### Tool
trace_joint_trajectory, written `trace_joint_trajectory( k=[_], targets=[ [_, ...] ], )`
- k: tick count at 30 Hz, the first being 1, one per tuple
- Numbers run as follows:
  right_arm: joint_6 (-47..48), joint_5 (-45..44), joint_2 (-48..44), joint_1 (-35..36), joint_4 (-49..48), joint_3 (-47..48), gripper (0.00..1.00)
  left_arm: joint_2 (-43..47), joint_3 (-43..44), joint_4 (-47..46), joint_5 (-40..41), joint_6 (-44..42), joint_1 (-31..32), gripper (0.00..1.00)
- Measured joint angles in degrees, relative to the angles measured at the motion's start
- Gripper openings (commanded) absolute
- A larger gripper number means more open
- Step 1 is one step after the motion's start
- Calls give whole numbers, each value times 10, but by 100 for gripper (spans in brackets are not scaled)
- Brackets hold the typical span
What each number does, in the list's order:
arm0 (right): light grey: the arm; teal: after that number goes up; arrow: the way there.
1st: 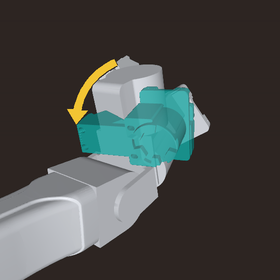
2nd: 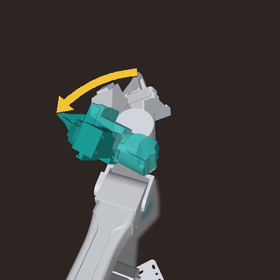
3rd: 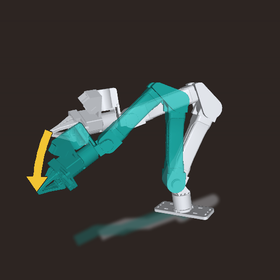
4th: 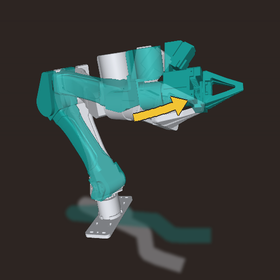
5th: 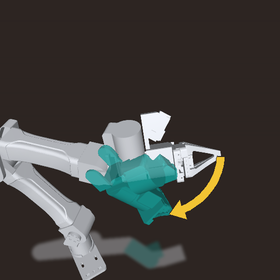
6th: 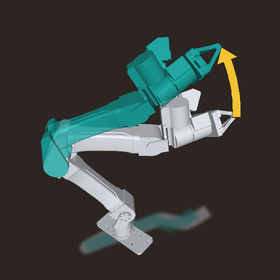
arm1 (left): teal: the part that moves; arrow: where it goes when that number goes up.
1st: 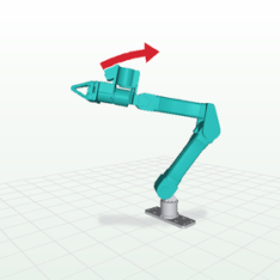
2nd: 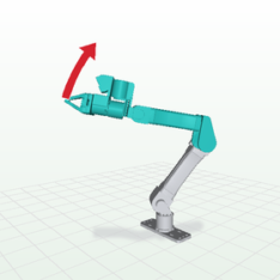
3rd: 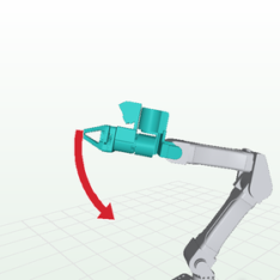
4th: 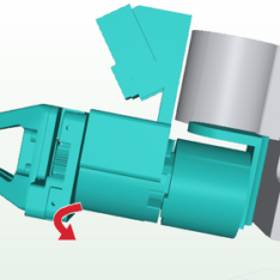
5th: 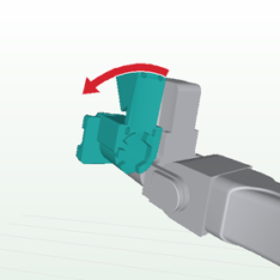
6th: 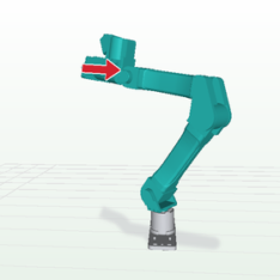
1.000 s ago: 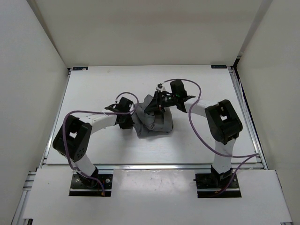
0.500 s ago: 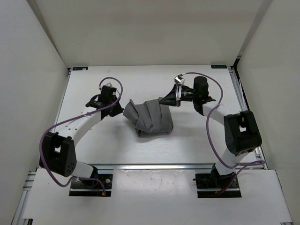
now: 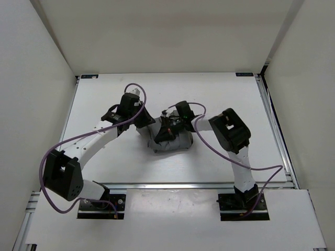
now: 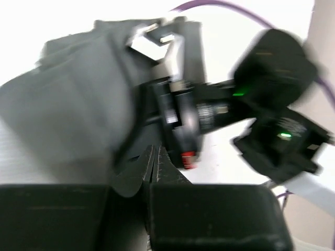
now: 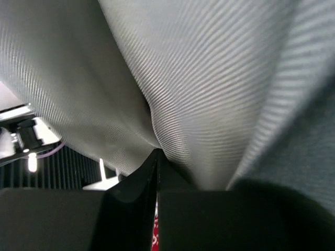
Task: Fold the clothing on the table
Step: Fold the skirt
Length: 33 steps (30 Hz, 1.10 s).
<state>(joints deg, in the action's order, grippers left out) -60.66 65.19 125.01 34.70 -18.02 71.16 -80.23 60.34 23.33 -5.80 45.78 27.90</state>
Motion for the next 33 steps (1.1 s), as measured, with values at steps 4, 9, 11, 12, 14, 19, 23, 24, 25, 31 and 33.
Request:
trace_joint_trajectory(
  k=[4,9,11,12,14,19,23,24,25,31,33],
  targets=[
    [68,0,28,9,88,33,0,13,-20,-29,-7,13,4,8],
    [144,-14,30,-4,184,67,0,17,-70,-39,5,23,26,5],
    [154,-18,27,-16,195,68,0,18,-94,-30,19,27,35,5],
    [160,-22,23,-25,204,68,0,22,-111,-27,23,29,36,5],
    [166,-33,5,-45,220,68,0,33,-142,-12,35,35,33,5],
    [172,-55,-88,-113,233,68,0,56,-180,24,71,42,30,4],
    [168,-63,-184,-171,216,51,0,33,-203,14,82,43,46,5],
    [166,-64,-205,-182,208,41,0,28,-212,7,83,43,47,5],
    [165,-64,-228,-191,204,28,1,24,-224,-2,84,44,49,5],
    [156,-63,-336,-220,193,-76,0,16,-237,-32,104,45,37,5],
    [154,-60,-369,-227,194,-113,1,2,-221,-37,113,42,35,5]
  ],
)
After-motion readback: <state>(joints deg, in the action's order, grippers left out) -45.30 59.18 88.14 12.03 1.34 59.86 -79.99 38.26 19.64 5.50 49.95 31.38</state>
